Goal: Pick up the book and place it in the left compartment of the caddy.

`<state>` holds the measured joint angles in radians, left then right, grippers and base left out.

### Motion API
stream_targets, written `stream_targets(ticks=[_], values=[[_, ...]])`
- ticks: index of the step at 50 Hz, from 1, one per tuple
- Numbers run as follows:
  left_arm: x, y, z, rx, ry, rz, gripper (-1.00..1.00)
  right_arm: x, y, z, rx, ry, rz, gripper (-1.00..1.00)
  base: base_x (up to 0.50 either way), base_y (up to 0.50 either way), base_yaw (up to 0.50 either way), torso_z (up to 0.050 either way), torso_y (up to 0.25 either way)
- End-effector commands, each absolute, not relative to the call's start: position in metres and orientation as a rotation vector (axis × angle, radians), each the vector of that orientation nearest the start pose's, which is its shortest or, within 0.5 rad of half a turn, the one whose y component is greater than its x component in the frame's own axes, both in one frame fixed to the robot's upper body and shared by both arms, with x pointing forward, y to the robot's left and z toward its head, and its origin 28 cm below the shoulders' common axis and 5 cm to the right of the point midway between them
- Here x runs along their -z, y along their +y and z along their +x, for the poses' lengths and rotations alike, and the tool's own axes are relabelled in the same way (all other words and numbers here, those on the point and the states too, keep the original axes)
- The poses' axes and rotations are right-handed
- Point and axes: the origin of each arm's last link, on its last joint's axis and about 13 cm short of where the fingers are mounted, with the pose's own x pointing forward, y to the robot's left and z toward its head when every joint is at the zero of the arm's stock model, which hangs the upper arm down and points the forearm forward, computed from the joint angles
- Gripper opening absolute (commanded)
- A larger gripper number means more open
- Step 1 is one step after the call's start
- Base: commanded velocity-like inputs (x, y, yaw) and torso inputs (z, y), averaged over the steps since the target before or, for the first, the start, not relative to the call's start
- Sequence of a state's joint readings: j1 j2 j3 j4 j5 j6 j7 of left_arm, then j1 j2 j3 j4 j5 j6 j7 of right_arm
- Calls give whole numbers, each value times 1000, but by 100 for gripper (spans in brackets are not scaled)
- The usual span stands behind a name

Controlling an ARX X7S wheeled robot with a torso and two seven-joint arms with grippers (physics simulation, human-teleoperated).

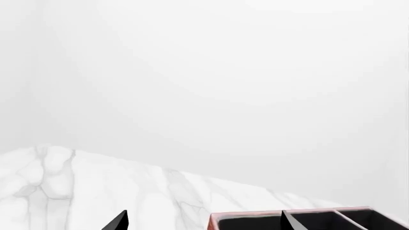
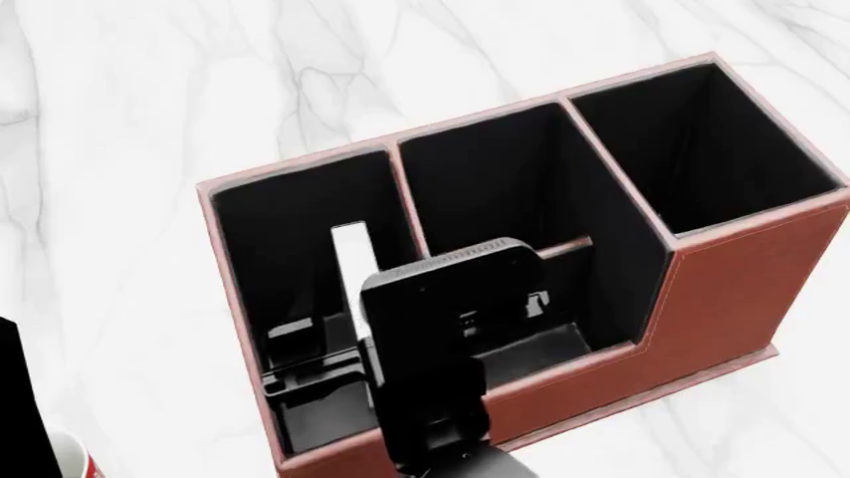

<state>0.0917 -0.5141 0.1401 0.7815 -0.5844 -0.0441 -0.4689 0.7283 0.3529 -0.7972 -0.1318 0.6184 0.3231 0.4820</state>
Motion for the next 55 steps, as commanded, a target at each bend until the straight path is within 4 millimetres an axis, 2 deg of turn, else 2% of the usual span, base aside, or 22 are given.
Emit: stream_targets(ticks=[1,10,23,36,41,55], values=[[-153,224,158,58,-416,-233,100,-167,-35,271,-314,-228,-88,100,0,0,0,0,0],[-153,224,158,59,-419,-233,100,-178,-44,261,-261,-286,-96,100,0,0,0,0,0],[-153,224,158,61,-421,-231,100,-188,-61,236,-184,-349,-98,100,0,0,0,0,0],[-154,222,156,67,-421,-230,100,-186,-77,214,-83,-393,-103,100,0,0,0,0,0],[-148,223,157,66,-422,-234,100,-188,-84,204,-5,-420,-89,100,0,0,0,0,0],[-147,221,157,71,-419,-227,100,-161,-101,179,132,-426,-77,100,0,0,0,0,0]])
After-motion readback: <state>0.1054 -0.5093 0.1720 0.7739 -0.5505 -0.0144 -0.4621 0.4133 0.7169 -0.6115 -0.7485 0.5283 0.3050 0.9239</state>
